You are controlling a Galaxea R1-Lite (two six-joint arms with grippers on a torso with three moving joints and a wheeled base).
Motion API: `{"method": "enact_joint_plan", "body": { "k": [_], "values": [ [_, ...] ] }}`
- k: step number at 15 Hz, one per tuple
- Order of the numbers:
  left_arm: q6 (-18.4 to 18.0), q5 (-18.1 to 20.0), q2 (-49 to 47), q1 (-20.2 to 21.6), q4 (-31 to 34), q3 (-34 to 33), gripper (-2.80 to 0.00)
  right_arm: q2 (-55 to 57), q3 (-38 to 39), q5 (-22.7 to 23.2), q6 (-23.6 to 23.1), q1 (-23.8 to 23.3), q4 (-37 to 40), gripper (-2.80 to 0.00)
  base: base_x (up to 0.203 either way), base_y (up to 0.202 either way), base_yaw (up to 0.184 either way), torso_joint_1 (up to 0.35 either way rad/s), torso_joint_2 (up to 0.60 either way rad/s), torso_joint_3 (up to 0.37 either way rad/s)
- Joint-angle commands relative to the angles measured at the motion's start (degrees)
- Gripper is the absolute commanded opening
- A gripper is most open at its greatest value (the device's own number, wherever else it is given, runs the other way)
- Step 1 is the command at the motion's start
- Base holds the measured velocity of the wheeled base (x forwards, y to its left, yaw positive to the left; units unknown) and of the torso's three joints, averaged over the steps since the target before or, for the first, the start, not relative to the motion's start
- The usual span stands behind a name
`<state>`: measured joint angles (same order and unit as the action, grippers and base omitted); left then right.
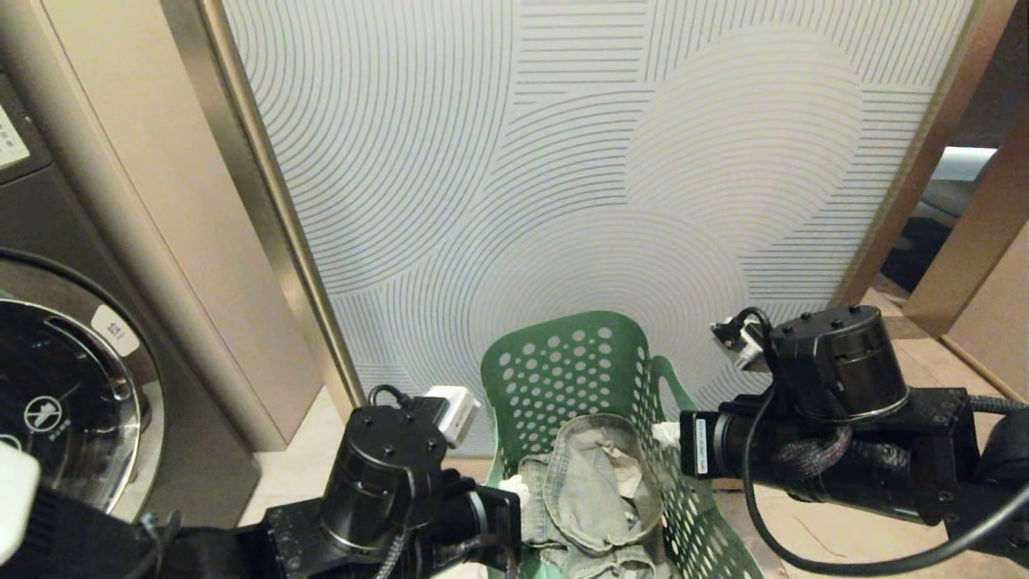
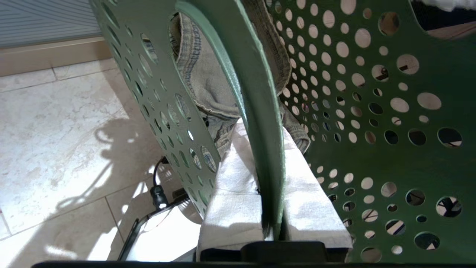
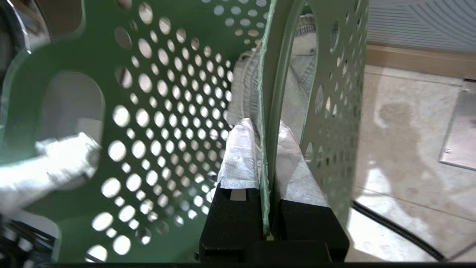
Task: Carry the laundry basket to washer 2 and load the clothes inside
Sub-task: Pick up the clothes basket and put it beside the washing machine
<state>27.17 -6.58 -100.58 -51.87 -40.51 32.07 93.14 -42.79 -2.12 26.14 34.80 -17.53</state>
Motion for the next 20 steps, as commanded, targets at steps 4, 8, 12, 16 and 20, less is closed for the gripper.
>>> {"method": "enact_joint_plan", "body": {
  "k": [4, 8, 12, 16, 20],
  "values": [
    [0.2, 0.0, -0.6, -0.2, -0.3, 0.2, -2.8, -0.2, 1.6, 0.0, -3.9, 0.0, -0.3, -2.8, 0.0, 0.0, 0.0, 0.001, 0.0, 0.019],
    [0.2, 0.0, -0.8, -0.2, -0.3, 0.1, -2.8, 0.0, 1.7, 0.1, -3.6, 0.0, -0.4, -2.8, 0.0, 0.0, 0.0, 0.0, 0.0, 0.0],
    [0.2, -0.1, -0.8, -0.2, -0.3, 0.0, -2.8, 0.1, 1.7, 0.2, -3.2, 0.0, -0.4, -2.8, 0.0, 0.0, 0.0, 0.0, 0.0, 0.0],
    [0.3, -0.1, -1.3, -0.2, -0.3, -0.4, -2.8, 0.1, 2.2, 0.2, -3.1, 0.0, -0.5, -2.8, 0.0, 0.0, 0.0, 0.0, 0.0, 0.0],
    [0.3, 0.0, -1.7, -0.2, -0.3, -0.4, -2.8, 0.0, 3.1, 0.2, -3.1, 0.0, -0.8, -2.8, 0.002, -0.007, 0.088, 0.001, 0.0, 0.001]
  ]
}}
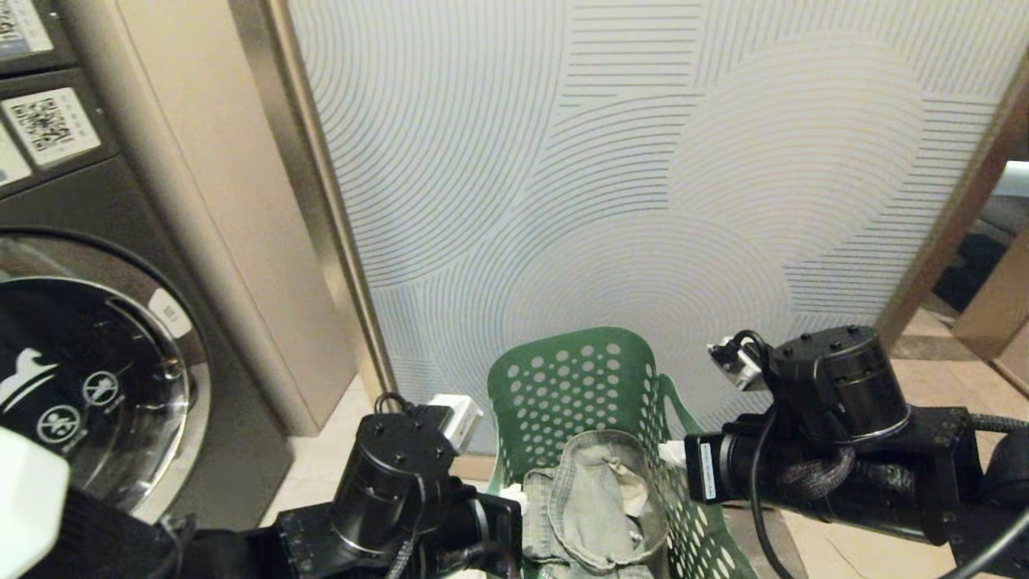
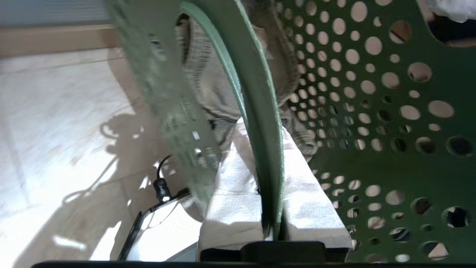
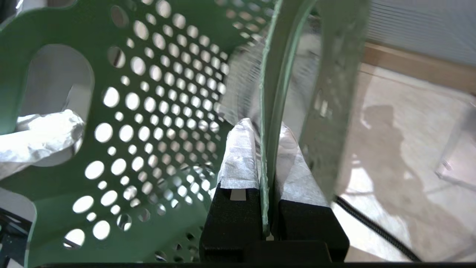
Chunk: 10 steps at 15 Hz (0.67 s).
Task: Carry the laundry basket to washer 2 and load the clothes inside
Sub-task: Pick up the clothes basket and put it beside the washing machine
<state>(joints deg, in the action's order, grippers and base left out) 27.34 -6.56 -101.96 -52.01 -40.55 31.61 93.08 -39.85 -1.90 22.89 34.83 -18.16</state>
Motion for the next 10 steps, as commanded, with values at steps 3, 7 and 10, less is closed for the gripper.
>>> {"method": "enact_joint_plan", "body": {
  "k": [3, 7, 10],
  "values": [
    [0.3, -0.1, -0.9, 0.0, -0.3, 0.0, -2.8, 0.0, 0.6, -0.1, 0.1, 0.0, -0.1, -2.8, 0.002, -0.01, 0.176, 0.002, 0.0, 0.003],
    [0.2, -0.2, -0.8, 0.0, -0.3, 0.0, -2.8, 0.0, 0.5, -0.1, 0.2, 0.0, -0.2, -2.8, 0.002, -0.01, 0.174, 0.001, 0.0, 0.002],
    [0.2, -0.5, -0.6, 0.0, -0.3, 0.0, -2.8, -0.1, 0.7, -0.2, 0.2, 0.0, -1.1, -2.8, 0.002, -0.008, 0.178, 0.002, 0.0, -0.001]
  ]
}}
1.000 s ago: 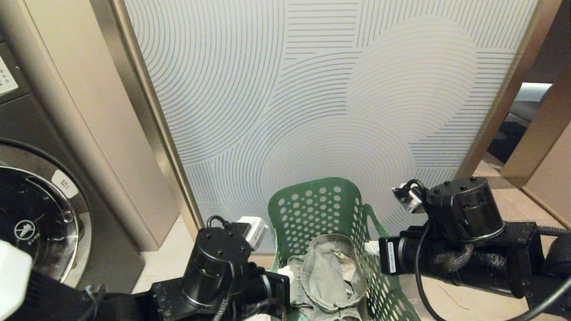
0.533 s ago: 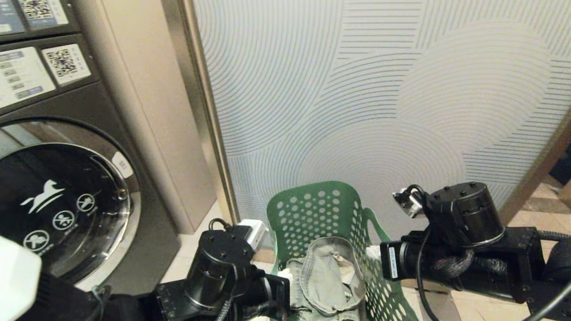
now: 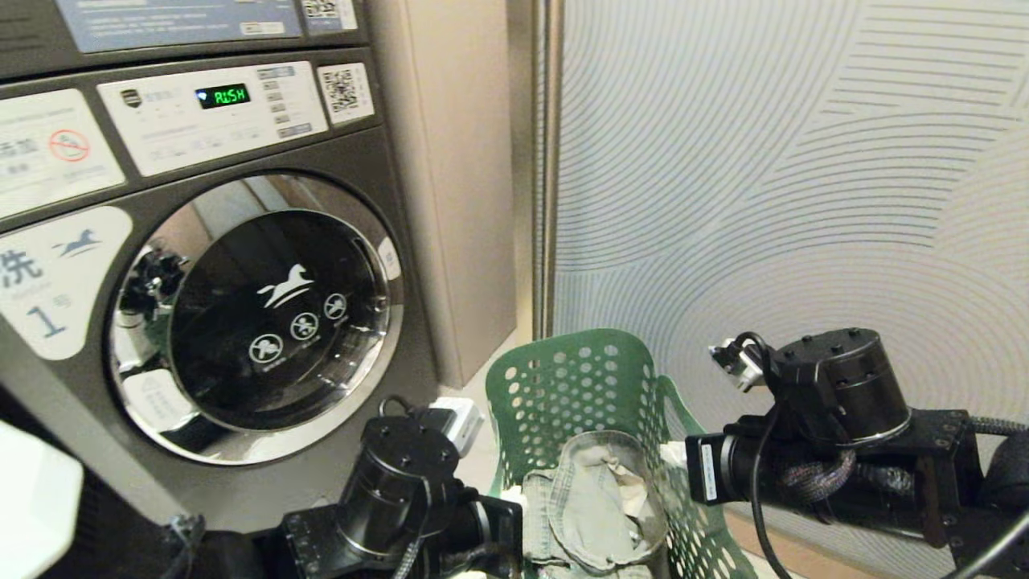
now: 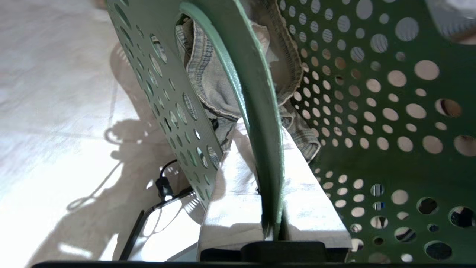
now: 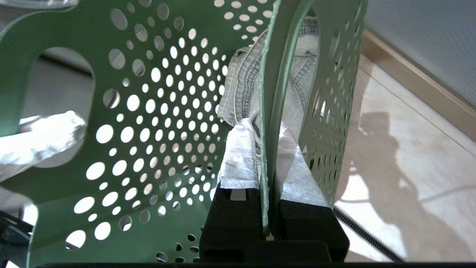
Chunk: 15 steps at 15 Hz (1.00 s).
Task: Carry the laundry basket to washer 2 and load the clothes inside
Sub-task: Pick up the clothes basket and put it beside the washing machine
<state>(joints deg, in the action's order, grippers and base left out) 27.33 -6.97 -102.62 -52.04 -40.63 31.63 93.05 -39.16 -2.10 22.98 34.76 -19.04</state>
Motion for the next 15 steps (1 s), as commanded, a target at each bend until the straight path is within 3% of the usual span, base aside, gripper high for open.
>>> {"method": "enact_joint_plan", "body": {
  "k": [1, 15],
  "values": [
    [0.1, -0.1, 0.1, 0.0, -0.2, 0.0, -2.8, -0.2, 0.1, 0.0, 0.1, 0.0, -0.2, -2.8, 0.002, -0.009, 0.173, 0.0, 0.0, 0.007],
    [0.2, -2.1, 0.2, -1.2, -0.2, -0.3, -2.8, -0.9, 0.2, 0.1, 0.0, 0.0, -0.3, -2.8, 0.001, -0.007, 0.176, 0.003, 0.0, 0.002]
  ]
}}
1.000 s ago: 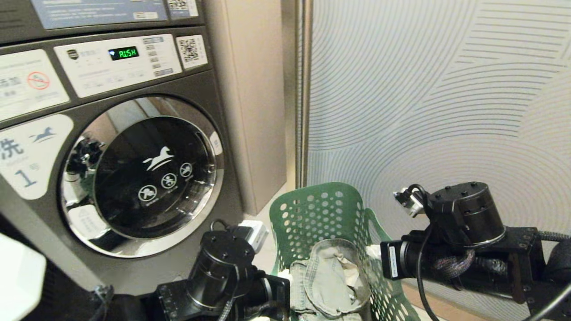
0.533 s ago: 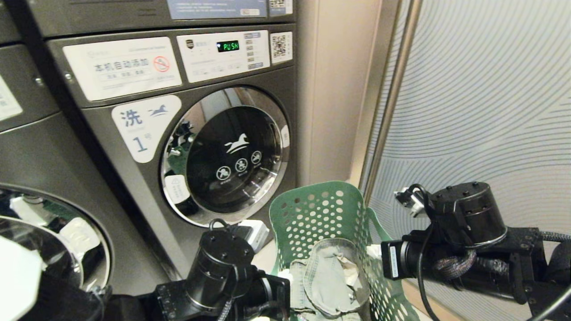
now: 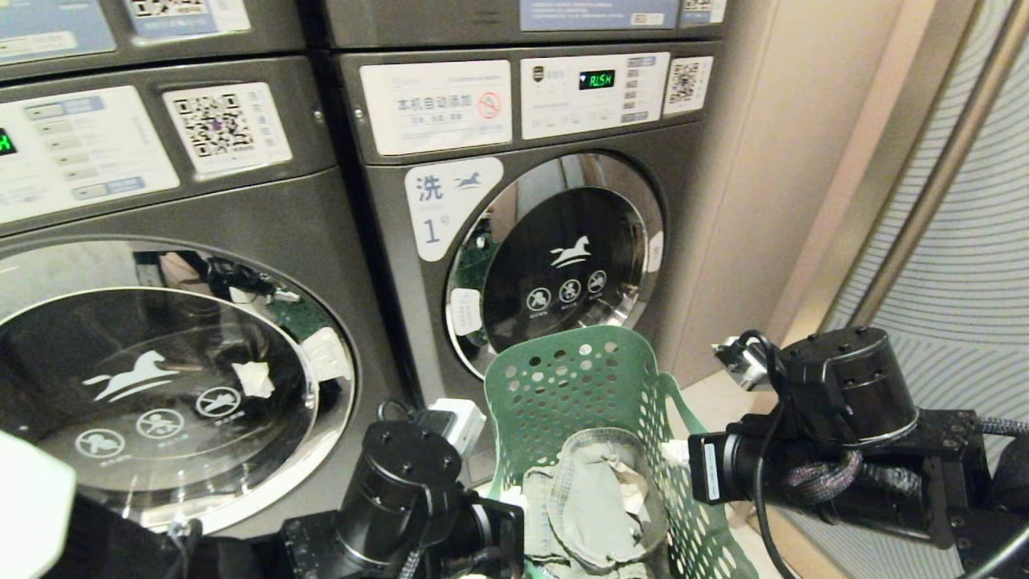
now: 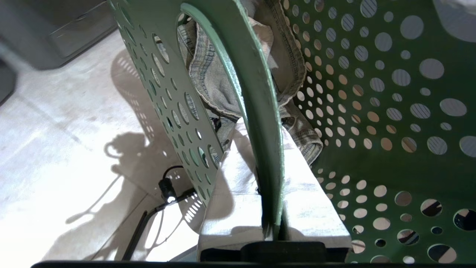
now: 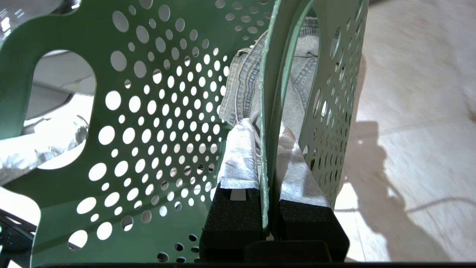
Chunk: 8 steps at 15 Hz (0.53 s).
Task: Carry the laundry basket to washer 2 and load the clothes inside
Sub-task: Pick up the clothes basket and put it beside the washing machine
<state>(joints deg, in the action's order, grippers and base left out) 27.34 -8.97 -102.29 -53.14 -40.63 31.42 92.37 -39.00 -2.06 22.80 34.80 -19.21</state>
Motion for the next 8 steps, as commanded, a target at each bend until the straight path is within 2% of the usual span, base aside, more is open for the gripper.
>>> {"method": "enact_joint_plan", "body": {
  "k": [1, 8],
  "values": [
    [0.2, -0.2, -0.1, -0.2, -0.2, -0.1, -2.8, -0.2, 0.1, 0.0, 0.1, 0.0, -0.1, -2.8, 0.0, -0.006, 0.176, 0.0, 0.0, 0.005],
    [0.3, -0.2, -0.3, -0.5, -0.2, -0.2, -2.8, -0.5, 0.9, 0.0, 0.1, 0.0, -0.1, -2.8, 0.001, -0.008, 0.175, 0.003, 0.0, 0.003]
  ]
}}
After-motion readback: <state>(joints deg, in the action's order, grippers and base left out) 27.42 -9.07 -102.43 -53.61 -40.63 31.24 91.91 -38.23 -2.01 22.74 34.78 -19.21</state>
